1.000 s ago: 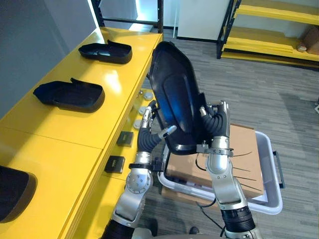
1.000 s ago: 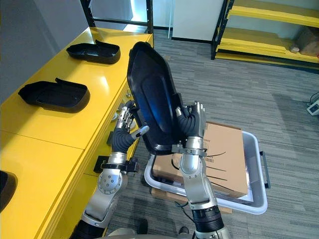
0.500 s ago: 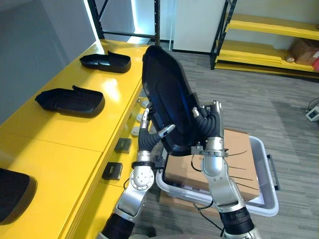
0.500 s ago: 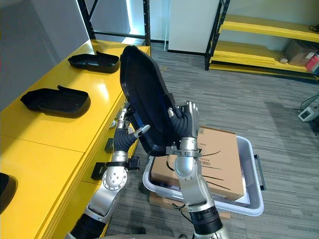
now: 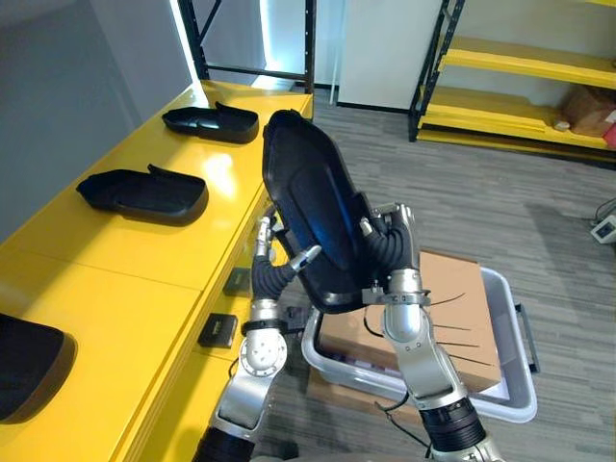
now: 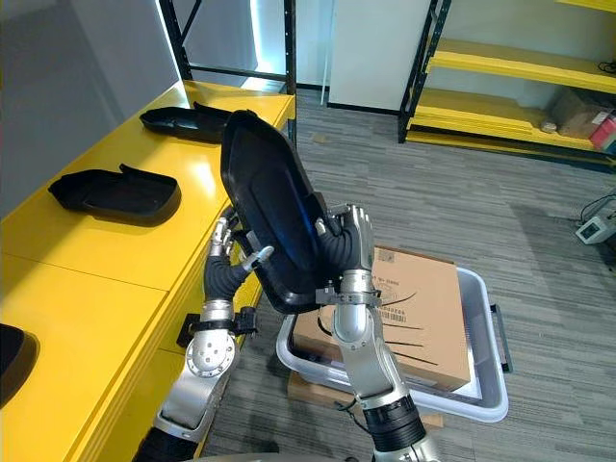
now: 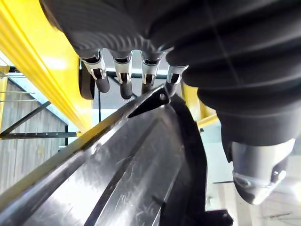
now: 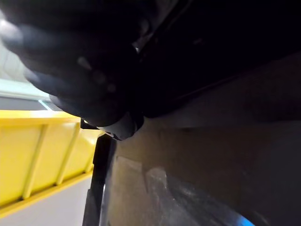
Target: Walk over and take plastic housings, then place them on the shelf
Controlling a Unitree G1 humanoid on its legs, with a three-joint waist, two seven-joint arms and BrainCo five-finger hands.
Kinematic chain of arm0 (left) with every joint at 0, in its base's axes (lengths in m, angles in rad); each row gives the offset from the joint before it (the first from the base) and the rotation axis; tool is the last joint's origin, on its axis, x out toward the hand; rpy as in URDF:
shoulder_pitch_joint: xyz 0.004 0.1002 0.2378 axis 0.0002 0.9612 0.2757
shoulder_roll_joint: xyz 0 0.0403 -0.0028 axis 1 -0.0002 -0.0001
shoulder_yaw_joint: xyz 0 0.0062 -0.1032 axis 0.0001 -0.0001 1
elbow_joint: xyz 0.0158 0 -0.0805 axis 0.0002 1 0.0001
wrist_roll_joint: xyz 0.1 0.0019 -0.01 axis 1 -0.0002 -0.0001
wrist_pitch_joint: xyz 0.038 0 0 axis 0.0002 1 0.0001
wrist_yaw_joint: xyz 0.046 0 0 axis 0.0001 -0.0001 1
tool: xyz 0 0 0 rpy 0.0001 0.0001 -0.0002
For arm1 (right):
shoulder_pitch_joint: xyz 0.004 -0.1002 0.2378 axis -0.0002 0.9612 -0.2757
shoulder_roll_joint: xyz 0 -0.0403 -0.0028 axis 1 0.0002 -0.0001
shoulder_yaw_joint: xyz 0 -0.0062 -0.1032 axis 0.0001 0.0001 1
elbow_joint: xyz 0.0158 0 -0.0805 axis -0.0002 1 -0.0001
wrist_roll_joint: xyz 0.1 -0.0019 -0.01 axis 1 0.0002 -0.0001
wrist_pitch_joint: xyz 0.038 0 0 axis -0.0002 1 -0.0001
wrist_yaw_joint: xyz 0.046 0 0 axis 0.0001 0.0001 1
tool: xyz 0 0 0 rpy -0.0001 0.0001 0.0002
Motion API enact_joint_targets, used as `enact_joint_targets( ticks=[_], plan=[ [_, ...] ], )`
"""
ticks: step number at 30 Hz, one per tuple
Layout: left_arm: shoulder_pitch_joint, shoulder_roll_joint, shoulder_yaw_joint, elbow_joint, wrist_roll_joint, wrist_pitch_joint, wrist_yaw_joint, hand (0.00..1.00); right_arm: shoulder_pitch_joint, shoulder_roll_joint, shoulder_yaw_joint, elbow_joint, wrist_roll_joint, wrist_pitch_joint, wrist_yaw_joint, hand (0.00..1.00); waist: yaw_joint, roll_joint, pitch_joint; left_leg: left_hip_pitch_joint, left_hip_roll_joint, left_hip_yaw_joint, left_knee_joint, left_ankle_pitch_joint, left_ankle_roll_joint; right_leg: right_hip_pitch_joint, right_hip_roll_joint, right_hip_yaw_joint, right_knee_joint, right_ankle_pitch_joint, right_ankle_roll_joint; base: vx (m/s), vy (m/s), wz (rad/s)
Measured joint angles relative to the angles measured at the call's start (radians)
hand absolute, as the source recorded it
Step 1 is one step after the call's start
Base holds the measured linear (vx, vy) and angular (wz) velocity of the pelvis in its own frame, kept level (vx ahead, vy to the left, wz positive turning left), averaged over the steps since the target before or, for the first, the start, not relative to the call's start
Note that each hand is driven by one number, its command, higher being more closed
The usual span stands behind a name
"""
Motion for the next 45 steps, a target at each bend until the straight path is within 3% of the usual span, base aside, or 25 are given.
enact_joint_targets(
  ticks=[5, 20, 32, 33, 40, 41, 45],
  plan=[
    [0.016, -0.015, 0.065, -0.001, -0.016, 0.0, 0.002, 0.0, 0.002, 0.018, -0.04, 0.0, 0.0, 0.0, -0.001, 1.0, 0.0, -0.004, -0.003, 0.005, -0.001, -0.004, -0.014, 0.006, 0.0, 0.0, -0.001, -0.001, 0.0, 0.0, 0.0, 0.0, 0.0, 0.0],
    [0.047, -0.034, 0.088, 0.0, -0.071, 0.0, -0.026, 0.0, 0.025, 0.021, -0.051, -0.001, 0.002, -0.001, -0.001, 1.0, -0.001, -0.007, -0.004, 0.02, 0.0, -0.006, -0.031, 0.011, 0.0, 0.006, -0.001, 0.0, -0.001, 0.0, 0.0, 0.0, 0.0, 0.0],
    [0.035, -0.026, -0.033, 0.061, -0.07, 0.021, -0.054, 0.0, 0.02, 0.023, 0.072, -0.042, 0.037, -0.048, 0.023, 1.0, -0.001, -0.008, -0.005, 0.031, 0.001, 0.005, -0.043, 0.016, 0.001, 0.008, -0.001, 0.007, -0.002, 0.0, 0.001, 0.0, -0.001, 0.0],
    [0.034, -0.022, -0.037, 0.075, -0.07, 0.022, -0.055, 1.0, 0.02, 0.023, 0.075, -0.041, 0.038, -0.048, 0.024, 1.0, -0.001, -0.008, -0.005, 0.036, 0.001, 0.006, -0.043, 0.016, 0.001, 0.012, -0.001, 0.008, -0.002, 0.0, 0.001, -0.03, -0.006, -0.04],
    [0.032, 0.001, -0.065, 0.114, -0.073, 0.039, -0.053, 1.0, 0.02, 0.016, 0.103, -0.043, 0.043, -0.048, 0.021, 1.0, -0.001, -0.012, -0.009, 0.037, 0.003, 0.016, -0.043, 0.015, 0.001, 0.004, 0.0, 0.018, -0.001, 0.0, 0.0, -0.05, -0.006, -0.04],
    [0.032, 0.003, -0.07, 0.116, -0.08, 0.041, -0.053, 1.0, 0.02, 0.014, 0.109, -0.048, 0.049, -0.048, 0.021, 0.0, -0.001, -0.014, -0.01, 0.035, 0.004, 0.02, -0.043, 0.015, 0.001, 0.002, 0.0, 0.022, -0.001, 0.0, 0.0, -0.02, -0.001, -0.08],
    [0.032, 0.009, -0.079, 0.121, -0.092, 0.042, -0.053, 1.0, 0.02, 0.005, 0.139, -0.079, 0.072, -0.053, 0.022, 0.0, -0.004, -0.017, -0.017, 0.032, 0.003, 0.026, -0.043, 0.015, 0.001, 0.001, 0.0, 0.027, -0.002, 0.002, 0.002, 0.01, -0.002, -0.04]
  ],
)
